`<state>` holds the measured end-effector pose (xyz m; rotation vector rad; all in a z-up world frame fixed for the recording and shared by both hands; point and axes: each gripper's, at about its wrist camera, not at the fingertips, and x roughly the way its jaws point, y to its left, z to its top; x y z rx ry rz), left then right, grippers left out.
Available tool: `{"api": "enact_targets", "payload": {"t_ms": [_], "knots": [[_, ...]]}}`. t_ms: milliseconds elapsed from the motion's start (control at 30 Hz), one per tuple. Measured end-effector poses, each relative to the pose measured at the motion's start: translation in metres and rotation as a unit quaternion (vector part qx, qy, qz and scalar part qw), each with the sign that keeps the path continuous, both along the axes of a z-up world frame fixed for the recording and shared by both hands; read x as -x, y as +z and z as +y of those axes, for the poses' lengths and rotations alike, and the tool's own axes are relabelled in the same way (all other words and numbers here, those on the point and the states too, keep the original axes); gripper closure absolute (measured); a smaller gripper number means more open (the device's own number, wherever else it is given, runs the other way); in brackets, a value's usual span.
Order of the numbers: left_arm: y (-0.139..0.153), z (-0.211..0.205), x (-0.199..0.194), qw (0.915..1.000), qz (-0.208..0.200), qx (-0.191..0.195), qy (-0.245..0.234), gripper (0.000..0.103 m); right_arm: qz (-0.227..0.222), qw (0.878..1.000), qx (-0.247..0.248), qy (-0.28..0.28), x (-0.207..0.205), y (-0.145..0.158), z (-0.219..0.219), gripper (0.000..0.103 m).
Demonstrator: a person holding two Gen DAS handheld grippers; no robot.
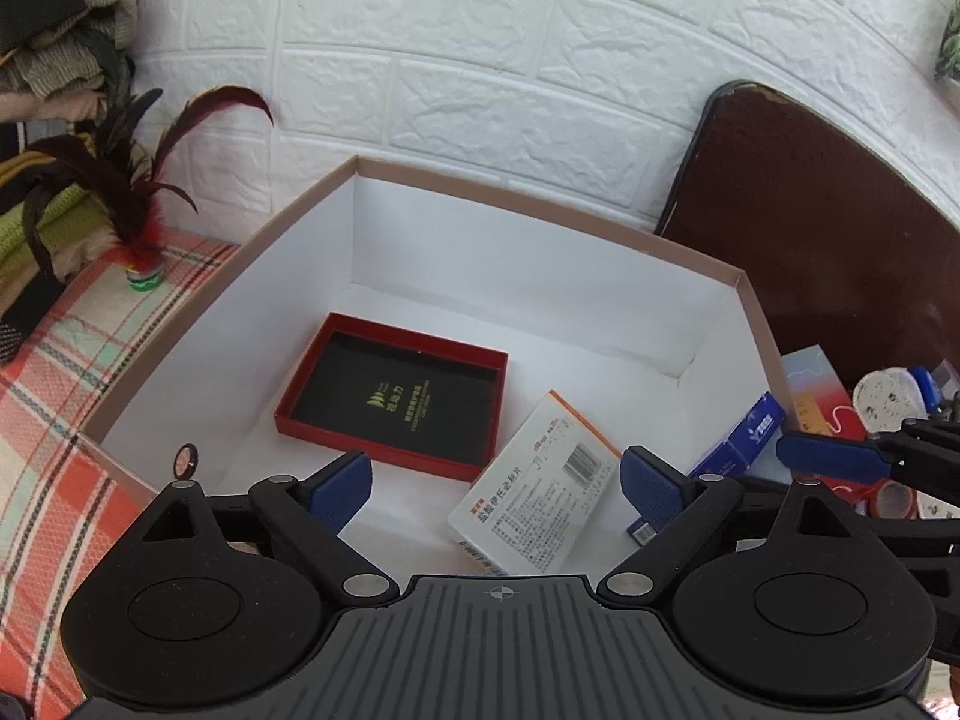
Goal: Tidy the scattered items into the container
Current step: 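Lower the blue box into the beige box and open the right tool, then return both tools from the beige box to the cluttered pile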
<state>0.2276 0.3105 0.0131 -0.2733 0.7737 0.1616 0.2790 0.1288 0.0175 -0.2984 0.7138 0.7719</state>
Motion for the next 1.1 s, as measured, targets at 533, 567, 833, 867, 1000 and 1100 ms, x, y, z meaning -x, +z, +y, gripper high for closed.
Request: {"api": "enact_targets", "payload": {"t_ms": [533, 567, 833, 867, 1000, 1100], "knots": [[0.001, 0.011, 0.011, 0.9999, -0.015, 0.002, 0.002, 0.006, -0.008, 1.000, -0.014, -0.024, -0.019, -0.017, 0.011, 0.061], [0.001, 0.008, 0.011, 0.9999, -0.014, 0.003, -0.001, 0.006, -0.006, 1.000, -0.016, -0.023, -0.017, -0.016, 0.010, 0.060], [0.021, -0.025, 0.040, 0.9994, -0.030, 0.003, -0.017, 0.002, -0.022, 0.999, -0.031, -0.011, 0.014, 0.006, -0.014, 0.036], [0.025, -0.030, 0.047, 0.9992, -0.034, 0.007, -0.019, 0.000, -0.023, 0.999, -0.036, -0.013, 0.019, 0.010, -0.021, 0.030], [0.038, -0.061, 0.082, 0.9975, -0.063, 0.012, -0.032, 0.000, -0.021, 0.998, -0.062, -0.015, 0.045, 0.025, -0.059, 0.014], [0.040, -0.098, 0.105, 0.9955, -0.073, 0.008, -0.060, 0.000, -0.027, 0.996, -0.081, 0.000, 0.076, 0.029, -0.095, 0.004]]}}
